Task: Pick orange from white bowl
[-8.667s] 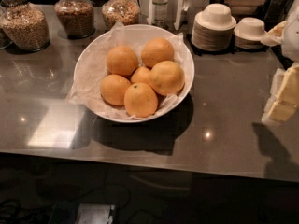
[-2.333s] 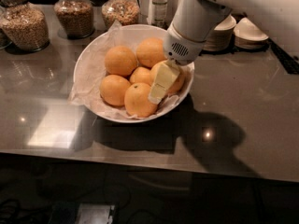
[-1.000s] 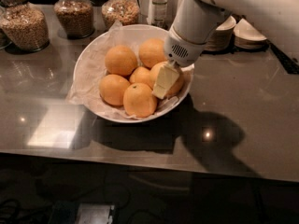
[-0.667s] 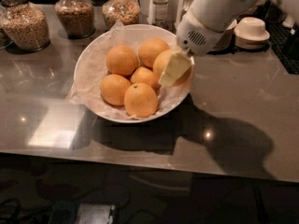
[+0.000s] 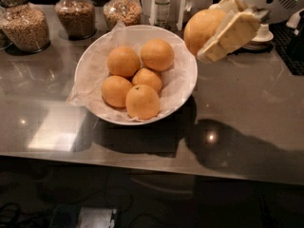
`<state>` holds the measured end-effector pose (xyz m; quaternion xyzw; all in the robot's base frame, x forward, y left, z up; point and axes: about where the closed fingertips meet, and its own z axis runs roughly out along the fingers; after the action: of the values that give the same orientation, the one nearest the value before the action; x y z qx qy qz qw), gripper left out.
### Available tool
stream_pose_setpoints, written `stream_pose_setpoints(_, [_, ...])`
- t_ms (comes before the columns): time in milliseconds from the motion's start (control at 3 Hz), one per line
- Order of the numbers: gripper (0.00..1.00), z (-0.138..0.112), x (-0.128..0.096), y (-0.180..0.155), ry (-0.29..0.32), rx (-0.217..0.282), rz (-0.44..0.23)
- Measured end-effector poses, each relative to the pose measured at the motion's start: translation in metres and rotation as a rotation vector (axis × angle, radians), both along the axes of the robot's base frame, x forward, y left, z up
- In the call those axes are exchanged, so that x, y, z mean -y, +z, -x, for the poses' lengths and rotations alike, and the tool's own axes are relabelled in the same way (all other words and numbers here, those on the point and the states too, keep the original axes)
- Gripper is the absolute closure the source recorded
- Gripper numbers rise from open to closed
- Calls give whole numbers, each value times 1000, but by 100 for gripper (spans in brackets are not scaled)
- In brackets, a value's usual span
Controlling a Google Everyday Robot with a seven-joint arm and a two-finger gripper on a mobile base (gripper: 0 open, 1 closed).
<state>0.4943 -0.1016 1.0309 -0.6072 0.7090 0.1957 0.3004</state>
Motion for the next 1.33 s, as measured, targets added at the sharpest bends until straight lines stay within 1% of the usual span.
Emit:
stream_pose_setpoints(333, [100,40,4,29,157,94,-104])
stream_pose_setpoints(667, [100,76,6,41,280,194,-218])
stream_pose_setpoints(1000, [100,104,8,43,393,301,-268])
stream_pose_setpoints(1333, [100,103,7,46,432,372,-255])
